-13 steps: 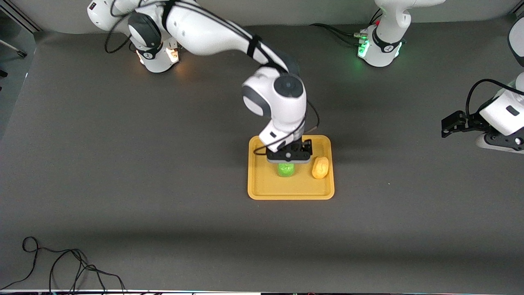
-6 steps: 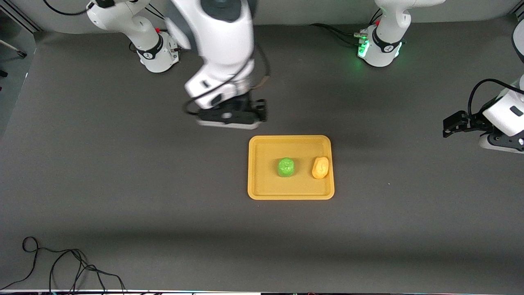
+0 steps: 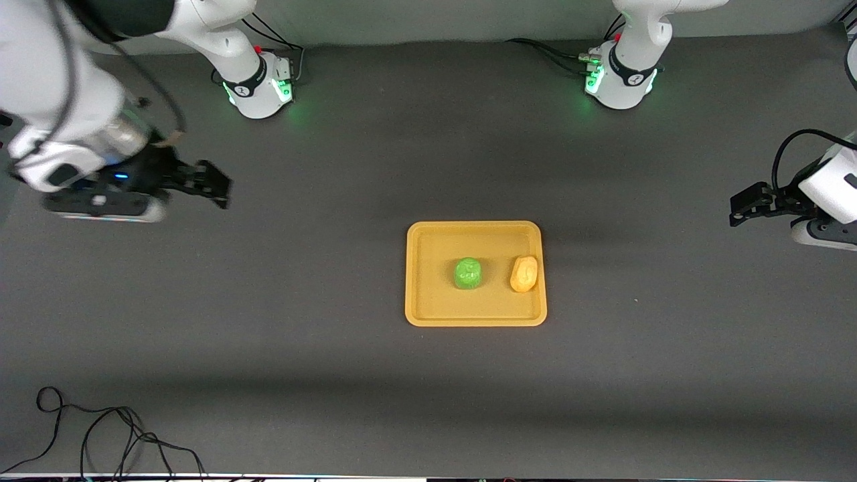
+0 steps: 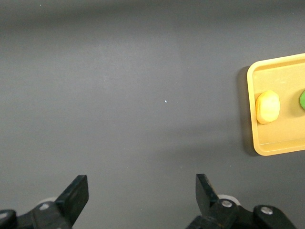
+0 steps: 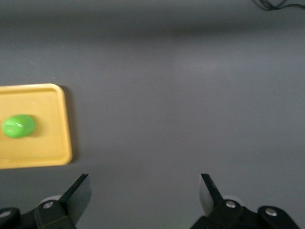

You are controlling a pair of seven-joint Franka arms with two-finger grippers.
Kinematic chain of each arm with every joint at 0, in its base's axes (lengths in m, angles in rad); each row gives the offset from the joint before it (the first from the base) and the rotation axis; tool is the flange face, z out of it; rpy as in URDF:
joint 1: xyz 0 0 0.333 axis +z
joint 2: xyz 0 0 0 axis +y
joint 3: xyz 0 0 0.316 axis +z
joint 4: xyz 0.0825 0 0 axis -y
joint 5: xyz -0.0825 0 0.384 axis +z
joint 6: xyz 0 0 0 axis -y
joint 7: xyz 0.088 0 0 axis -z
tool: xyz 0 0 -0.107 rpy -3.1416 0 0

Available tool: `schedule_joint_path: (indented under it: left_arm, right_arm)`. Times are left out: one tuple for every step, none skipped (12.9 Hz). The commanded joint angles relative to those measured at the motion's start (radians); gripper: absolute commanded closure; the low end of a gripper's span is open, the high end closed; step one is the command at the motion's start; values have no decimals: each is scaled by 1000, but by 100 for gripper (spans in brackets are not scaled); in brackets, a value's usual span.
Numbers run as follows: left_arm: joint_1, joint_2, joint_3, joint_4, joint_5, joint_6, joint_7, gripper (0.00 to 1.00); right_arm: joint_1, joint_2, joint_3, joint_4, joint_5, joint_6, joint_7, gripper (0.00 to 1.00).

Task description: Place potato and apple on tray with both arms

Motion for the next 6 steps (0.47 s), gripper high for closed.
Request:
schedule_joint_path:
  left_arm:
    - [-9,13,-2,55,-10,-26,-11,0]
    - [-12,11,-3,57,-10,-26,-11,0]
    - [-14,11,-5,57,-10,-26,-13,0]
    - [-14,11,-5,55,-10,-26,-13,0]
    - [-12,11,-5,57,-10,-26,-11,0]
    - [-12,11,-5,60,-8,-26,-11,0]
  right_arm:
    - [-149,-52,27,-82,19,19,-183,0]
    - [-194,-52,28,-80,19,19,-236,0]
    - [-243,-49,28,-80,19,19,-278,0]
    - [-272,-48,28,-80,19,19,-313,0]
    - [-285,-48,25,-79,19,17,-326,0]
    - [-283,-46,19,-77,19,17,-326,0]
